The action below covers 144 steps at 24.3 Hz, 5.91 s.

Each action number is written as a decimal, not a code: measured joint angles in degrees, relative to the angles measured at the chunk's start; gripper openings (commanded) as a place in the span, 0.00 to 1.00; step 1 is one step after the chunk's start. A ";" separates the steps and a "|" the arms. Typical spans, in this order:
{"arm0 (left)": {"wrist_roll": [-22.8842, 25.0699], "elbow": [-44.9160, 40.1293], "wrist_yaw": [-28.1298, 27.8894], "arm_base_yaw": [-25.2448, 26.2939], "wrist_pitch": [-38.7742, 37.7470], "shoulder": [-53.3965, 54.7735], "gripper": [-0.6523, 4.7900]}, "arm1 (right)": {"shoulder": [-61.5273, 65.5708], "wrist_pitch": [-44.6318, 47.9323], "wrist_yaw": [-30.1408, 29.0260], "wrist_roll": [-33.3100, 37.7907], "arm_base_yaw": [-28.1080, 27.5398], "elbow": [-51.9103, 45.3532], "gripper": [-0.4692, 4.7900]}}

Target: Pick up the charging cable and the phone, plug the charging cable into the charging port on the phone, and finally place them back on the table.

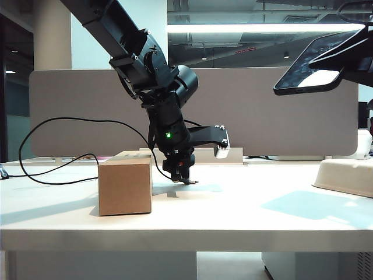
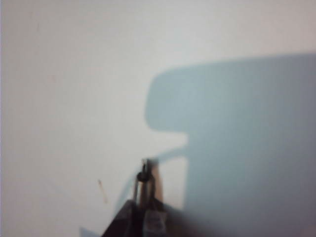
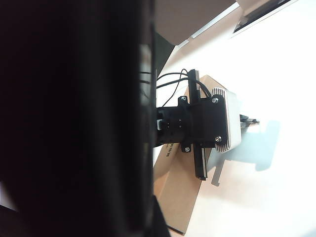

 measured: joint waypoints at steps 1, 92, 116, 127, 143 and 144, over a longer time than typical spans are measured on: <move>0.00 0.00 0.00 0.00 0.02 0.00 0.11 | 0.00 0.00 0.00 0.00 0.00 0.00 0.08; -47.56 0.00 85.81 -1.97 -23.71 -21.16 0.11 | 0.00 34.80 -2.36 25.00 5.40 6.69 0.08; -48.87 0.00 82.01 -2.03 -23.34 -21.59 0.11 | 0.00 32.83 -2.19 21.92 5.40 6.69 0.08; -48.87 0.00 82.07 -1.42 -22.43 -21.86 0.11 | 0.00 32.24 -1.86 20.90 5.38 6.69 0.08; -48.94 0.00 82.36 -0.85 -21.14 -21.88 0.11 | 0.02 32.15 -0.66 20.74 5.38 6.69 0.08; -48.94 0.00 82.36 -1.01 -21.11 -21.88 0.11 | 0.02 32.15 -0.66 20.74 5.38 6.69 0.08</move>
